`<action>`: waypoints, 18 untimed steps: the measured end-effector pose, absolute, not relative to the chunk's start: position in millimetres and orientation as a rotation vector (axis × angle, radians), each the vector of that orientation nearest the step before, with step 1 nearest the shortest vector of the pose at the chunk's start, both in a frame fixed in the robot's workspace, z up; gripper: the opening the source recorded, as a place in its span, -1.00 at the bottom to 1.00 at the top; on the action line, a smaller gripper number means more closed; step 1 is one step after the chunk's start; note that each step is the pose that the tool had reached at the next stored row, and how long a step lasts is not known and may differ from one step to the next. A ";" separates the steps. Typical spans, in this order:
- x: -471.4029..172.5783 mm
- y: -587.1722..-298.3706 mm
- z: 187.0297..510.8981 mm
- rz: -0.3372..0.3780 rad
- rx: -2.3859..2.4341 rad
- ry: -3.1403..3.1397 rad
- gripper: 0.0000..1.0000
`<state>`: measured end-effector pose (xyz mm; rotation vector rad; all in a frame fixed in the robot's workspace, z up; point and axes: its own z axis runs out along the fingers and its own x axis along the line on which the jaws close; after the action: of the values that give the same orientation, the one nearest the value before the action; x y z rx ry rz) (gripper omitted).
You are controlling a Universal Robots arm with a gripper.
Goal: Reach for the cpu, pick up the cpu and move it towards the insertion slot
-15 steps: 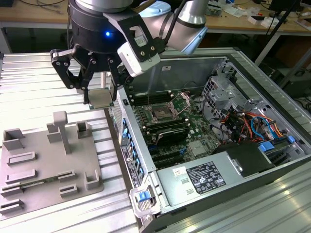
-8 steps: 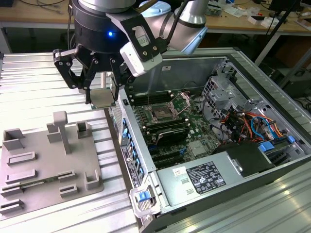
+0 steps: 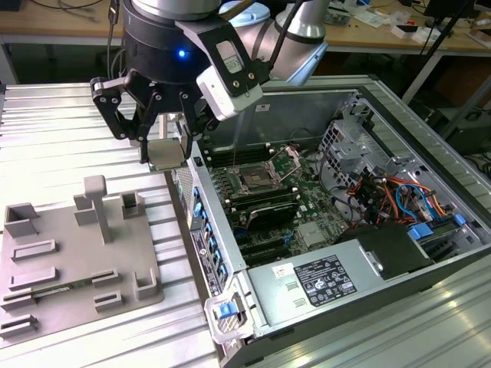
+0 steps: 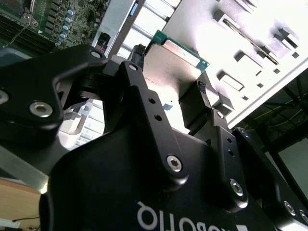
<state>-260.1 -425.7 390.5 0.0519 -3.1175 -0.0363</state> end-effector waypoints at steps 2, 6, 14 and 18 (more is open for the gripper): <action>-256.3 -425.7 390.5 -0.036 0.052 -3.117 0.09; -249.9 -425.7 390.5 -0.036 0.052 -3.117 0.09; -242.1 -425.7 390.5 -0.036 0.052 -3.117 0.09; -238.5 -425.7 390.5 -0.036 0.052 -3.118 0.09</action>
<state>-238.5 -425.7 390.5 0.0519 -3.1175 -0.0363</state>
